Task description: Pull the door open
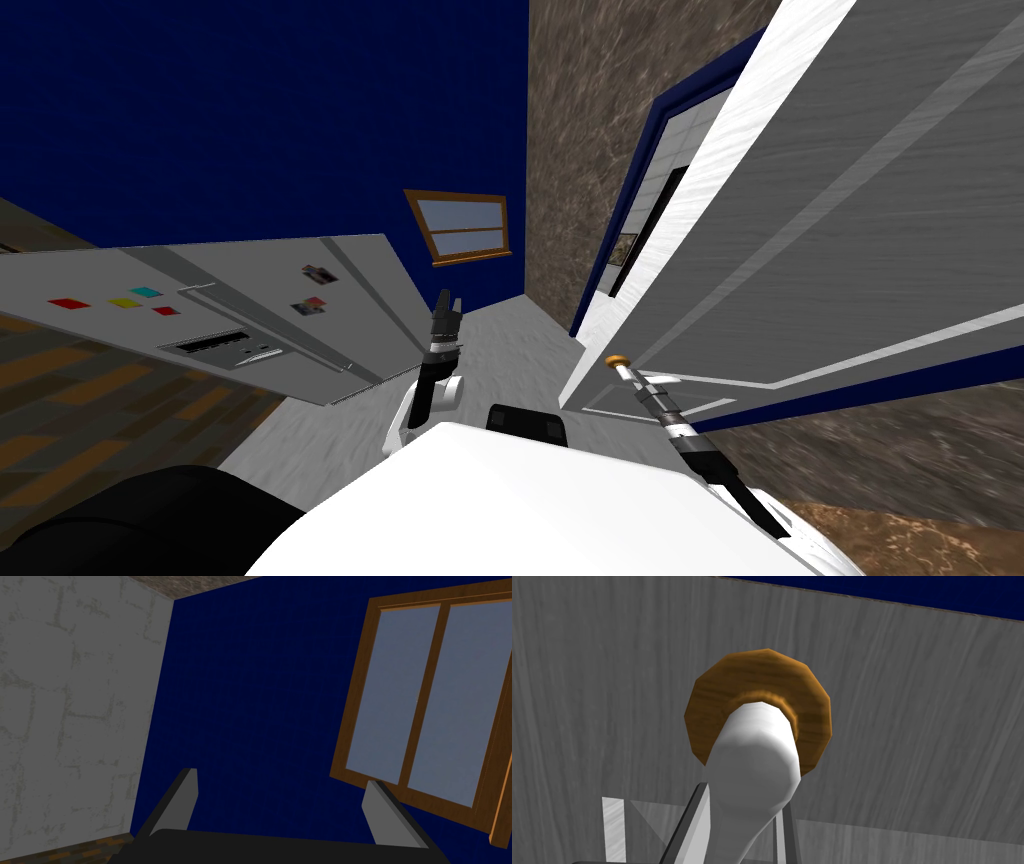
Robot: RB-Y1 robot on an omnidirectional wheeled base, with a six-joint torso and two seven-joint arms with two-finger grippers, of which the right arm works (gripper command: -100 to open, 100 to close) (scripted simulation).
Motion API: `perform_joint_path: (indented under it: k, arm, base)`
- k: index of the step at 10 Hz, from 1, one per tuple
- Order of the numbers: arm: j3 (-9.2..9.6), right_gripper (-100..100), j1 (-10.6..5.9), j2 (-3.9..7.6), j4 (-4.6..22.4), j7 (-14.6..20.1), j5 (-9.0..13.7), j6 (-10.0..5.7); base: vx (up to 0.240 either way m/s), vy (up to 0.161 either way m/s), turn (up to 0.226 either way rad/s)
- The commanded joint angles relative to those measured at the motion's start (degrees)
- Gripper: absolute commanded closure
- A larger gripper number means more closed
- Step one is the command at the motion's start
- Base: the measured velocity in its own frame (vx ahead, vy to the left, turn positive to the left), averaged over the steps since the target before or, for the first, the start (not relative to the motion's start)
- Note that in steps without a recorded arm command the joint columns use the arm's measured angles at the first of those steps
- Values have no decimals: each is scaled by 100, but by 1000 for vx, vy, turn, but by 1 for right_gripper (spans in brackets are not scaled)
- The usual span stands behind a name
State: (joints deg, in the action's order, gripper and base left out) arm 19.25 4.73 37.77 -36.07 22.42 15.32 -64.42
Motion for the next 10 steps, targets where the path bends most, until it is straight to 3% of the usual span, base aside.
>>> perform_joint_path:
  k: [1, 6, 7, 10]
  arm:
    - [-4, 100, 7, 8, -2, -4, 2, -5]
    - [-4, 100, 7, 8, -2, -4, 2, -5]
    - [33, 100, 72, 51, 35, 21, 27, -126]
    - [33, 100, 72, 51, 35, 21, 27, -126]
  base:
    - [0, 0, 0]
    - [0, 1, 2]
    - [0, 0, 0]
    - [0, 2, 5]
